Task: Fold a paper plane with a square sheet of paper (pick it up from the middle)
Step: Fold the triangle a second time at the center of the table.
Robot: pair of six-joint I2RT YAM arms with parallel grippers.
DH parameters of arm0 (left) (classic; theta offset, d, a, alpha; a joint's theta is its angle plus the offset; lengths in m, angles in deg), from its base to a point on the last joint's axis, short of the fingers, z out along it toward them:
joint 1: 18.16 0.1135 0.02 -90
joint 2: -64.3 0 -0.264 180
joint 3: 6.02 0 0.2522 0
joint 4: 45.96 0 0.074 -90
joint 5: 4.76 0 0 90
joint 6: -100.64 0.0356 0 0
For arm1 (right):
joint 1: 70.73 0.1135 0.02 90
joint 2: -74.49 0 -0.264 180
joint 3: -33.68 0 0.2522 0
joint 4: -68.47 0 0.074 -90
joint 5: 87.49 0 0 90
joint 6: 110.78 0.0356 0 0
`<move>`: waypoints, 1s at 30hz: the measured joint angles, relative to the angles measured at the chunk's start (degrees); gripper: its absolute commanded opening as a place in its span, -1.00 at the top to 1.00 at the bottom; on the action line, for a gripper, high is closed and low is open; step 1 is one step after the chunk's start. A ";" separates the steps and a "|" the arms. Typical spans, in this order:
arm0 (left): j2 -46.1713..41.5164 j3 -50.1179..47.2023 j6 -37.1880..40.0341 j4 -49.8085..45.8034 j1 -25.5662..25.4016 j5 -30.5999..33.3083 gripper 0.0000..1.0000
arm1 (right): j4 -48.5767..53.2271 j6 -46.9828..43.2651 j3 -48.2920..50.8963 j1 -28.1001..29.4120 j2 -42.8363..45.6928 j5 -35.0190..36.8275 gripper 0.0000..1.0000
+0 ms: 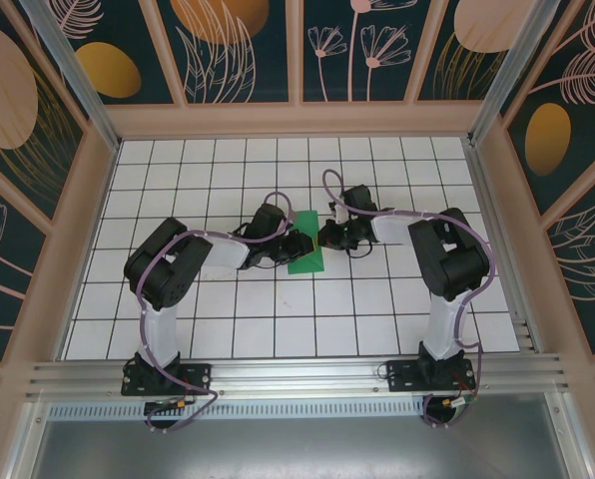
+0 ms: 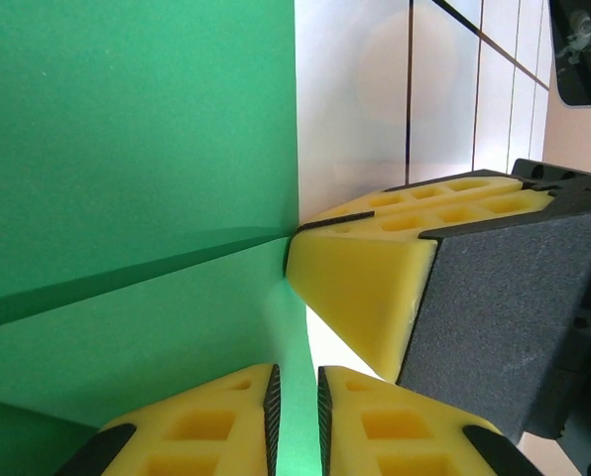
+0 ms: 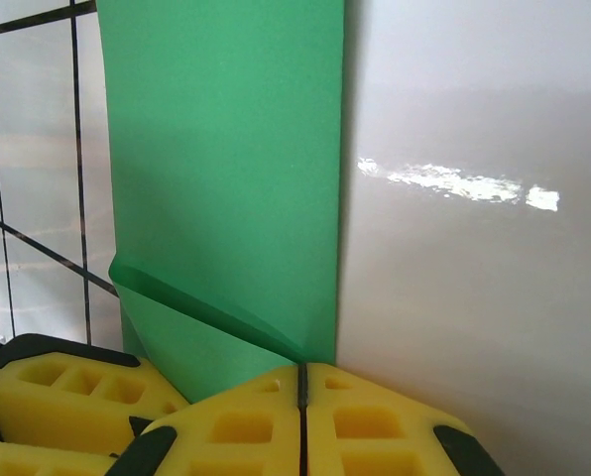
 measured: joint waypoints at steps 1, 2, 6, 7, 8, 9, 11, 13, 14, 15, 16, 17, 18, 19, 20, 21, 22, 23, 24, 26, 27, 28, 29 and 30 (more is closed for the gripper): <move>0.00 0.00 0.02 0.00 0.00 0.02 0.60 | 0.00 0.15 0.00 0.00 0.00 -0.02 0.81; 0.00 0.00 0.04 0.00 0.00 0.02 0.60 | -0.02 0.20 0.00 0.00 0.00 -0.02 0.81; 0.13 0.02 0.17 -0.35 0.00 0.20 0.60 | 0.00 0.44 -0.02 0.00 0.00 -0.02 0.81; 0.22 0.09 0.17 -0.48 0.00 0.20 0.61 | 0.00 0.46 -0.07 0.00 0.00 -0.02 0.81; 0.35 0.13 0.17 -0.59 0.00 0.20 0.61 | -0.02 0.55 -0.11 0.00 0.00 -0.02 0.82; 0.48 0.17 0.20 -0.61 0.00 0.22 0.61 | -0.02 0.61 -0.13 0.00 0.00 -0.04 0.81; 0.59 0.22 0.20 -0.63 0.00 0.22 0.61 | -0.02 0.66 -0.17 0.00 0.00 -0.04 0.81; 0.59 0.22 0.20 -0.63 0.00 0.26 0.61 | -0.02 1.07 -0.26 0.00 0.00 -0.04 0.82; 0.59 0.22 0.22 -0.63 0.00 0.35 0.61 | -0.02 1.16 -0.31 0.00 0.00 -0.07 0.81; 0.59 0.24 0.22 -0.66 0.00 0.39 0.61 | -0.02 1.27 -0.37 0.00 0.00 -0.09 0.81; 0.59 0.31 0.24 -0.79 0.00 0.44 0.62 | -0.02 1.31 -0.48 0.00 0.00 -0.09 0.81; 0.59 0.33 0.33 -0.83 0.00 0.48 0.62 | -0.02 1.46 -0.55 0.00 0.00 -0.13 0.81; 0.59 0.33 0.39 -0.87 0.00 0.61 0.63 | -0.04 1.49 -0.63 0.00 0.00 -0.22 0.81; 0.61 0.39 0.39 -1.03 0.00 0.66 0.64 | -0.04 1.49 -0.74 0.00 -0.02 -0.26 0.80; 0.61 0.46 0.44 -1.20 0.00 0.76 0.65 | -0.07 1.51 -0.81 0.00 -0.02 -0.28 0.79; 0.63 0.59 0.48 -1.49 0.00 0.94 0.66 | -0.07 1.53 -0.87 0.00 -0.02 -0.28 0.75; 0.63 0.66 0.57 -1.75 0.00 1.07 0.67 | -0.07 1.70 -0.94 0.00 -0.02 -0.28 0.72; 0.63 0.79 0.59 -2.12 0.00 1.33 0.68 | -0.11 1.75 -0.96 0.00 0.00 -0.17 0.65; 0.63 0.87 0.59 -2.38 0.00 1.70 0.68 | -0.13 1.90 -0.98 -0.02 0.00 0.02 0.57; 0.63 0.98 0.59 -2.73 -0.02 2.14 0.70 | -0.11 2.40 -0.98 -0.07 0.04 0.63 0.45; 0.63 1.03 0.57 -2.86 -0.07 2.29 0.71 | -0.09 2.60 -0.98 -0.07 0.20 1.05 0.42; 0.63 1.09 0.57 -3.02 -0.11 2.38 0.71 | -0.09 2.91 -0.98 -0.07 0.39 1.44 0.41; 0.63 1.11 0.57 -3.15 -0.11 2.56 0.71 | -0.07 3.06 -0.90 -0.07 0.96 2.16 0.41; 0.63 1.18 0.55 -3.23 -0.13 2.60 0.71 | -0.11 3.19 -0.66 -0.07 1.81 2.84 0.41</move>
